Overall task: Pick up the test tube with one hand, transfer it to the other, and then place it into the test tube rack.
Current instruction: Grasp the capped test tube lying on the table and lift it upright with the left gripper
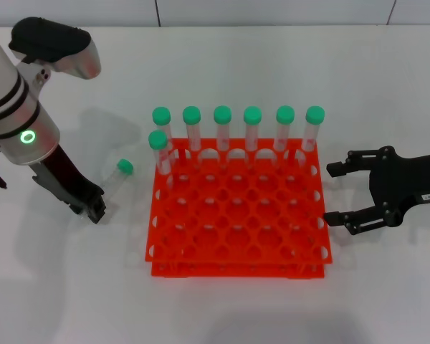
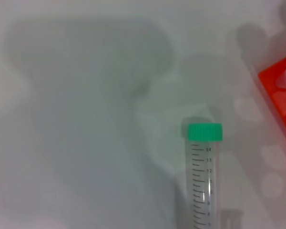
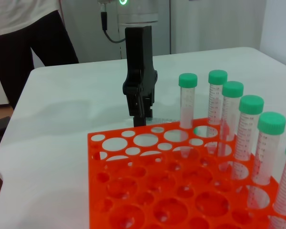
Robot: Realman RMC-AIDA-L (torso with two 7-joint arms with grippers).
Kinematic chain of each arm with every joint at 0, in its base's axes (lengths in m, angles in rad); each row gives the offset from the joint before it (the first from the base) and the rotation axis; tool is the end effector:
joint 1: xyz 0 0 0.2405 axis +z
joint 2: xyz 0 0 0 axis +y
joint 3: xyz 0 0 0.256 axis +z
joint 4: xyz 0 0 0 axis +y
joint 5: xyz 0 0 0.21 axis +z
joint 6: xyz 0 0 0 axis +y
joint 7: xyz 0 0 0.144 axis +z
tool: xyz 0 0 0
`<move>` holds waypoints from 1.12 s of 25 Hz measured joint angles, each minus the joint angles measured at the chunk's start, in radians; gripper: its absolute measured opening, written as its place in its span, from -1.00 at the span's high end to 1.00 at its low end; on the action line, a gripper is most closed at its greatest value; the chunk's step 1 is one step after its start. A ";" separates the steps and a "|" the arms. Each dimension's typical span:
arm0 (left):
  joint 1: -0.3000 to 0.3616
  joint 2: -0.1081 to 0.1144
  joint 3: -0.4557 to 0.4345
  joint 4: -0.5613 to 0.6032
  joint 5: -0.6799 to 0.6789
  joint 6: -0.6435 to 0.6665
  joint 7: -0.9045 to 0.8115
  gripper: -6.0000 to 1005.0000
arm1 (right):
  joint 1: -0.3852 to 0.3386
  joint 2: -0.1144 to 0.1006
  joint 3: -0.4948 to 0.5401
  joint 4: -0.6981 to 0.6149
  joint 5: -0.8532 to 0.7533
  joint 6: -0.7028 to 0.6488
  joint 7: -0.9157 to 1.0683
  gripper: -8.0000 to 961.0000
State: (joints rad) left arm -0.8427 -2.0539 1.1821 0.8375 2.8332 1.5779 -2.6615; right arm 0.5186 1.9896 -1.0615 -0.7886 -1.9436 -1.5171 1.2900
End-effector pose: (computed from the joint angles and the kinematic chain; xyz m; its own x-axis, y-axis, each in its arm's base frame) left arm -0.2321 0.3735 -0.0053 0.3899 0.8557 -0.3404 0.6894 -0.5163 -0.5081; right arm 0.2501 0.3361 0.0044 0.9677 -0.0848 -0.2375 -0.1235 -0.9805 -0.1527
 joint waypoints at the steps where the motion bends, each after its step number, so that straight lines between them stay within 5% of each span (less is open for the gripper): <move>1: 0.000 0.000 0.003 0.000 0.000 0.000 0.000 0.17 | 0.000 0.000 0.000 0.000 0.000 0.000 0.000 -0.69; 8: 0.001 0.000 0.008 0.000 0.000 -0.002 -0.002 0.53 | 0.000 0.000 0.000 0.000 0.000 0.001 -0.001 -0.68; 21: 0.014 -0.002 0.004 0.014 0.003 -0.011 -0.001 0.63 | -0.007 0.000 0.000 0.000 0.000 0.001 -0.003 -0.68; 28: 0.060 -0.006 -0.039 0.281 -0.008 0.075 0.001 0.63 | -0.012 -0.001 0.009 0.001 0.002 -0.007 -0.003 -0.67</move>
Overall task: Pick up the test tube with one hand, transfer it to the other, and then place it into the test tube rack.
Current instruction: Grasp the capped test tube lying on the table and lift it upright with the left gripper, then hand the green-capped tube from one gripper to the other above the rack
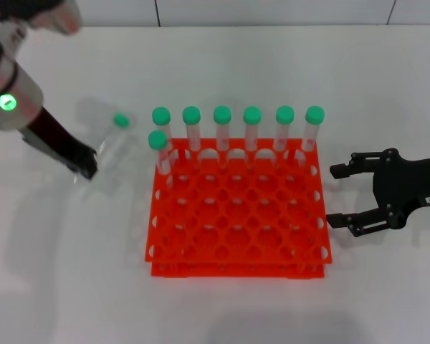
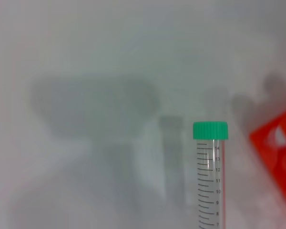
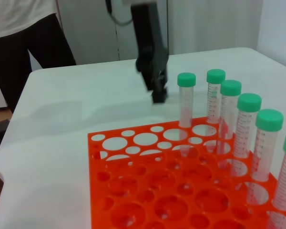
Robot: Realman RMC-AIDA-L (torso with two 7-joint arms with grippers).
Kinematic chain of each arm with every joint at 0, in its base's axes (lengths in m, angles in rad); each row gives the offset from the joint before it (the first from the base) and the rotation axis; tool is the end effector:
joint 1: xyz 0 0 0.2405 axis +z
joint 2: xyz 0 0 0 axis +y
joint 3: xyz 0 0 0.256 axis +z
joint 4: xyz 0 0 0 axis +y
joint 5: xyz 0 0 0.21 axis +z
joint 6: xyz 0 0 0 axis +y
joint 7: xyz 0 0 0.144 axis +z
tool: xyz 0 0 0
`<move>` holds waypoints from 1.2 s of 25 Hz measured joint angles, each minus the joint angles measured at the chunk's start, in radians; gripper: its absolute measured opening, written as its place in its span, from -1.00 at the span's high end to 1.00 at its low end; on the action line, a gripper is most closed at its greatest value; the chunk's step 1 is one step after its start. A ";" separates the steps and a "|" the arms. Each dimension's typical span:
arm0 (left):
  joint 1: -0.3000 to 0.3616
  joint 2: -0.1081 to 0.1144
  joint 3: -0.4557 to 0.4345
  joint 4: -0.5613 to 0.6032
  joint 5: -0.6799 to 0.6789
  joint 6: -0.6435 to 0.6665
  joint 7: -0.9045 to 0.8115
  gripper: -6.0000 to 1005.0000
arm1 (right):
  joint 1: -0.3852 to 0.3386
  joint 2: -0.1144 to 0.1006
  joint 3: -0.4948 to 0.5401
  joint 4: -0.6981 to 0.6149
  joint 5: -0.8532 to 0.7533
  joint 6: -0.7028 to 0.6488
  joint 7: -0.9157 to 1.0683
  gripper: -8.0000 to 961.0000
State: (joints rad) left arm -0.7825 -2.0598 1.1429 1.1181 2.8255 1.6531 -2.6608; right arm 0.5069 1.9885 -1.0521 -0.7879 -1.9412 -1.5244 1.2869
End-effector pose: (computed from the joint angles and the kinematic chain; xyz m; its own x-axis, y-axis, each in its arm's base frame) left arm -0.2051 0.3821 0.0295 0.4916 0.8430 -0.2183 0.6567 -0.5235 -0.5429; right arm 0.2539 0.3331 0.0062 0.9648 -0.0948 -0.2452 -0.1354 -0.9787 -0.1544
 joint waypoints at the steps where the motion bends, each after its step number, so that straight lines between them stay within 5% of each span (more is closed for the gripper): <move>1: 0.009 -0.001 -0.006 0.034 0.000 0.012 0.000 0.63 | 0.000 0.000 0.000 0.000 0.001 0.000 0.000 -0.67; 7: 0.110 -0.017 -0.017 0.336 -0.103 -0.028 0.066 0.63 | -0.001 0.001 -0.001 -0.001 0.006 -0.004 0.000 -0.67; 13: 0.252 -0.023 -0.005 0.350 -0.465 -0.311 0.351 0.62 | -0.001 0.010 -0.006 -0.001 0.007 -0.005 0.000 -0.67; 17: 0.338 -0.023 0.015 0.221 -0.841 -0.470 0.672 0.62 | -0.007 0.013 -0.001 -0.002 0.011 -0.009 0.000 -0.67; 22: 0.328 -0.014 -0.038 -0.046 -1.193 -0.425 1.004 0.62 | -0.014 0.016 0.000 -0.003 0.022 -0.014 0.000 -0.66; 26: 0.246 0.010 -0.096 -0.235 -1.226 -0.272 1.121 0.62 | -0.014 0.020 -0.002 -0.001 0.046 -0.016 -0.009 -0.66; 30: 0.172 0.057 -0.102 -0.349 -1.169 -0.157 1.138 0.62 | -0.015 0.021 -0.004 0.002 0.060 -0.024 -0.019 -0.66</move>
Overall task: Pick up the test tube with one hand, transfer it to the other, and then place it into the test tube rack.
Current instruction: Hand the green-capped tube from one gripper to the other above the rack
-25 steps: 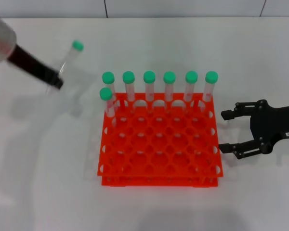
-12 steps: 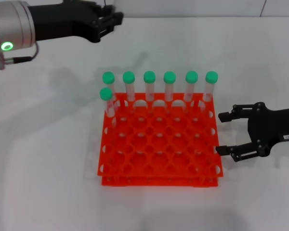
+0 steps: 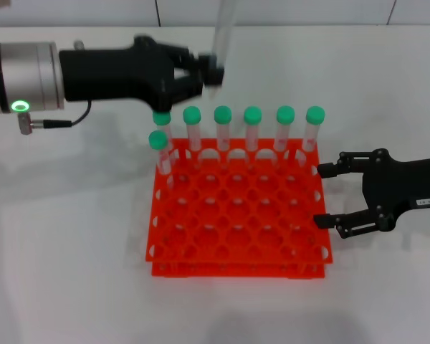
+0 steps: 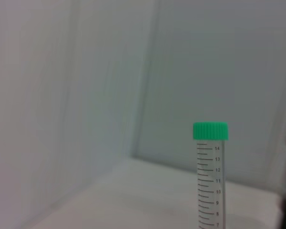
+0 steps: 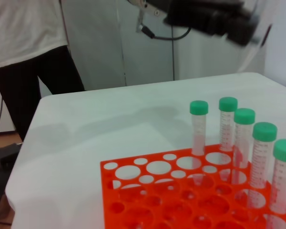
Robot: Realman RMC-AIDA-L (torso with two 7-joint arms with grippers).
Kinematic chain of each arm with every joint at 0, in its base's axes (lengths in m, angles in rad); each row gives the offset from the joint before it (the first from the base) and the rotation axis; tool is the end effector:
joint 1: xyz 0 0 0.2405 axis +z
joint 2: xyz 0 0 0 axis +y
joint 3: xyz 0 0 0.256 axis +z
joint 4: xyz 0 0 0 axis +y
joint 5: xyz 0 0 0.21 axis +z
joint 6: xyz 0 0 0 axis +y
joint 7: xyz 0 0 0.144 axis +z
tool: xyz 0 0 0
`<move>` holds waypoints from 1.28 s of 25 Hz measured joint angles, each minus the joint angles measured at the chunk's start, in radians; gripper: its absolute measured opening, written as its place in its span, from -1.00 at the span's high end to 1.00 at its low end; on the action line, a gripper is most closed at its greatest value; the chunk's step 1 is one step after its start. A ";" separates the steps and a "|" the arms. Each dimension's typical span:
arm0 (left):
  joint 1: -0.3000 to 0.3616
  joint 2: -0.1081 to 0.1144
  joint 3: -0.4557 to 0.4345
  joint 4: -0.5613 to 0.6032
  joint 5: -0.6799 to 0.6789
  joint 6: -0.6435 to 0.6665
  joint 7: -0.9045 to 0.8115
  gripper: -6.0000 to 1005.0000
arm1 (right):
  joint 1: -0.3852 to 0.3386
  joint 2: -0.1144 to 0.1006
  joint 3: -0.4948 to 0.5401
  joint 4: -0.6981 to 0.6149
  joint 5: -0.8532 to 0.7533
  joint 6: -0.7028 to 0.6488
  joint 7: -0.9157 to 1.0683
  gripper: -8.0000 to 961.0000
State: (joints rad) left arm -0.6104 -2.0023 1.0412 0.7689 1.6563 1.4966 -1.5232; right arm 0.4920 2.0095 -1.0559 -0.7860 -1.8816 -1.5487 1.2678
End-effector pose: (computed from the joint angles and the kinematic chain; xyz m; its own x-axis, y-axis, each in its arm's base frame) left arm -0.1847 0.3697 0.0177 0.8116 0.2054 0.5469 0.3107 -0.9445 -0.1064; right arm 0.2456 0.3265 -0.0001 0.9441 -0.0849 -0.3187 -0.1346 -0.9813 -0.1373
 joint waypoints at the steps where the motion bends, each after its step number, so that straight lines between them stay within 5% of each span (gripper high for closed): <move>1: -0.016 0.007 0.000 -0.014 0.022 0.027 0.003 0.62 | -0.002 0.000 0.001 0.000 0.003 -0.005 -0.002 -0.66; 9: -0.109 0.005 0.005 -0.028 0.234 0.120 -0.002 0.62 | -0.022 -0.006 0.006 0.001 0.021 -0.026 -0.008 -0.65; 25: -0.099 -0.027 0.007 -0.033 0.275 0.051 0.044 0.62 | -0.021 -0.029 0.184 0.000 0.026 -0.119 0.039 -0.65; 32: -0.091 -0.035 0.007 -0.034 0.284 0.043 0.076 0.62 | 0.001 -0.004 0.247 0.038 0.061 -0.103 0.086 -0.64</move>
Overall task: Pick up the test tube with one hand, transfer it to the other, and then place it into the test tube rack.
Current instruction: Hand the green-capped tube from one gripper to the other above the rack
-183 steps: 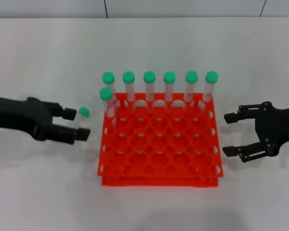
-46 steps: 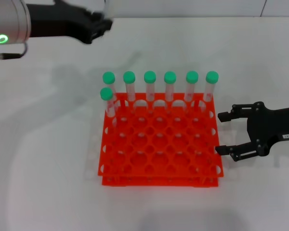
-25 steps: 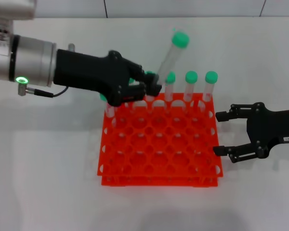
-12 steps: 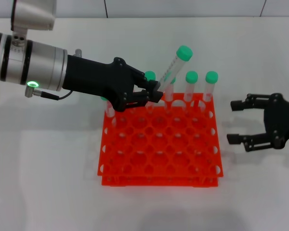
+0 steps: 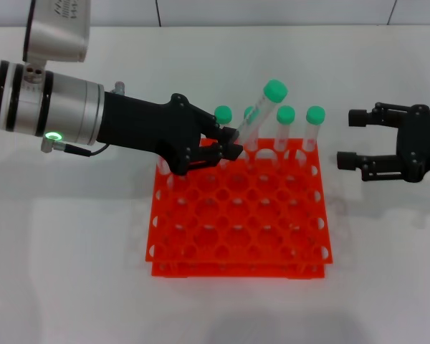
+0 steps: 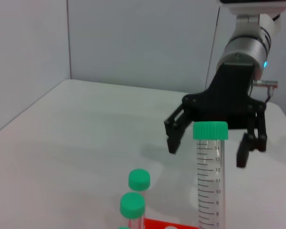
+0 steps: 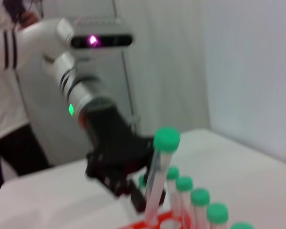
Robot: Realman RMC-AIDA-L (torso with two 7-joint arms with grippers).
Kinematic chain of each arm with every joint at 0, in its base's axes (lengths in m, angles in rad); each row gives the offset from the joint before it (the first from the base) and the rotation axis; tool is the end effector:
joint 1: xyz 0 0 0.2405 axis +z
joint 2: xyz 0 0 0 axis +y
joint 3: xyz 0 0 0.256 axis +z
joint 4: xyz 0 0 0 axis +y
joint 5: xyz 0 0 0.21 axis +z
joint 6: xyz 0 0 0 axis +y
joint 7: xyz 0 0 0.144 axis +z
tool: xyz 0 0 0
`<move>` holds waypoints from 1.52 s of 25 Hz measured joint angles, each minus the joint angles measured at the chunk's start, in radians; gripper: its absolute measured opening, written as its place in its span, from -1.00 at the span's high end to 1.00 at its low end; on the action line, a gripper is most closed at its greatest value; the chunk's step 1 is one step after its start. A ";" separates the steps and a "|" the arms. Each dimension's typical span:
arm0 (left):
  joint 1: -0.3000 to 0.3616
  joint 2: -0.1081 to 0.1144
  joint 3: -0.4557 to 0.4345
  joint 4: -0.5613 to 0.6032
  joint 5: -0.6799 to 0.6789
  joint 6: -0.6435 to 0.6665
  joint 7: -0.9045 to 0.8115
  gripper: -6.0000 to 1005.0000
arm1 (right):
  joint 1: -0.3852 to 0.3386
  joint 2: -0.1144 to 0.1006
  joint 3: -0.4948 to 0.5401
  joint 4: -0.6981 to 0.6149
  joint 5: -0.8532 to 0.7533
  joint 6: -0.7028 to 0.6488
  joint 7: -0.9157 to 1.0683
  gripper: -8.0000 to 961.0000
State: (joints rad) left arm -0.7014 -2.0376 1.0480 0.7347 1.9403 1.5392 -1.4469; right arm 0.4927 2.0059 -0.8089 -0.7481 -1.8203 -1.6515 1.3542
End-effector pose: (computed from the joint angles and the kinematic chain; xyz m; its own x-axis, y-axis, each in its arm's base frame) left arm -0.1830 0.3617 -0.0190 0.9431 0.1237 0.3087 0.1407 -0.9895 -0.0334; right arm 0.2478 0.3315 0.0381 0.8230 -0.1865 -0.5365 -0.3217 -0.9315 -0.1697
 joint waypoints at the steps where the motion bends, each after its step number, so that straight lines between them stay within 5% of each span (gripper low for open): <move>1: 0.000 -0.001 0.000 0.000 0.002 -0.002 0.004 0.62 | 0.001 0.002 0.000 0.025 0.027 0.006 -0.003 -0.64; 17: -0.016 -0.008 0.000 0.000 0.003 -0.027 0.029 0.62 | 0.003 0.009 -0.009 0.345 0.302 0.034 -0.250 -0.63; 38: -0.039 -0.034 0.034 0.000 0.015 -0.063 0.031 0.62 | 0.118 0.022 0.005 0.737 0.465 0.007 -0.605 -0.62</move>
State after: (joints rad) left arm -0.7405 -2.0715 1.0822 0.7348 1.9556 1.4766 -1.4158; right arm 0.6107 2.0280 -0.8038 -0.0113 -1.3548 -1.6442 0.7488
